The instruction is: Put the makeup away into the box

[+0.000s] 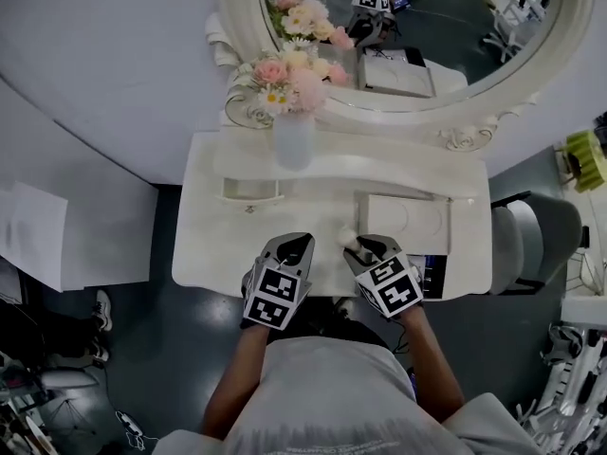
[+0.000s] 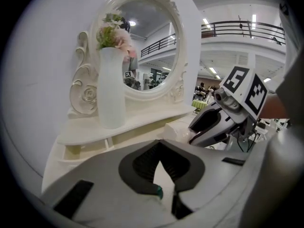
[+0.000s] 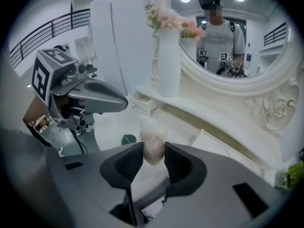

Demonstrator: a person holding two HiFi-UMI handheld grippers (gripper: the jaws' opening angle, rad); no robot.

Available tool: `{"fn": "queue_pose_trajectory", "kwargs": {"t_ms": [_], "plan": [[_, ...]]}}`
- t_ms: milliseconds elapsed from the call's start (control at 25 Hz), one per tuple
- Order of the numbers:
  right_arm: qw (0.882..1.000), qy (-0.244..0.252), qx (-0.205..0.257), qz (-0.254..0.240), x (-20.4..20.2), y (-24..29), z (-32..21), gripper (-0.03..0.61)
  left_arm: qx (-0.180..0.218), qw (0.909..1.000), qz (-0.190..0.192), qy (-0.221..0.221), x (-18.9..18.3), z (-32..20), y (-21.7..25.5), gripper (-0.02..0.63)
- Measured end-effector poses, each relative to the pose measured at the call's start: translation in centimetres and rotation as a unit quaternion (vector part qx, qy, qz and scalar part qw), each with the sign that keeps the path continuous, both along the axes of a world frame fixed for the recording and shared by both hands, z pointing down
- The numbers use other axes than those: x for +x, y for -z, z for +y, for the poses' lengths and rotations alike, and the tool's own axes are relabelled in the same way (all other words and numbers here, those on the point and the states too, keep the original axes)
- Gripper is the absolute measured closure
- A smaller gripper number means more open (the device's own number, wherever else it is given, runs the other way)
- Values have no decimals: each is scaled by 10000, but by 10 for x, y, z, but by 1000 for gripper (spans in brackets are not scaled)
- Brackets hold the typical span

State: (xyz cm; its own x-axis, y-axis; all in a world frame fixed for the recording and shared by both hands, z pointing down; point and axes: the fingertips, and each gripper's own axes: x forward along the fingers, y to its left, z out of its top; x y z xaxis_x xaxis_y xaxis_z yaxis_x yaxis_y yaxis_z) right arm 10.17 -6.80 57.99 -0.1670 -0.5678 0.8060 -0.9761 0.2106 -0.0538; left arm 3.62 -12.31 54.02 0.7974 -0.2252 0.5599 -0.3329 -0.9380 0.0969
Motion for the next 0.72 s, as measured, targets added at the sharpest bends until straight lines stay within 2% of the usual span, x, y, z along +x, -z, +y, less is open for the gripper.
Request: {"fn": "queue_pose_trajectory", "kwargs": {"t_ms": [360, 720], "plan": [[9977, -667, 141, 24, 51, 13, 63, 439, 71, 9981, 9, -609, 54, 57, 7, 618], [9890, -1454, 228, 107, 102, 8, 131, 439, 171, 9926, -30, -1203, 100, 112, 1, 618]]}}
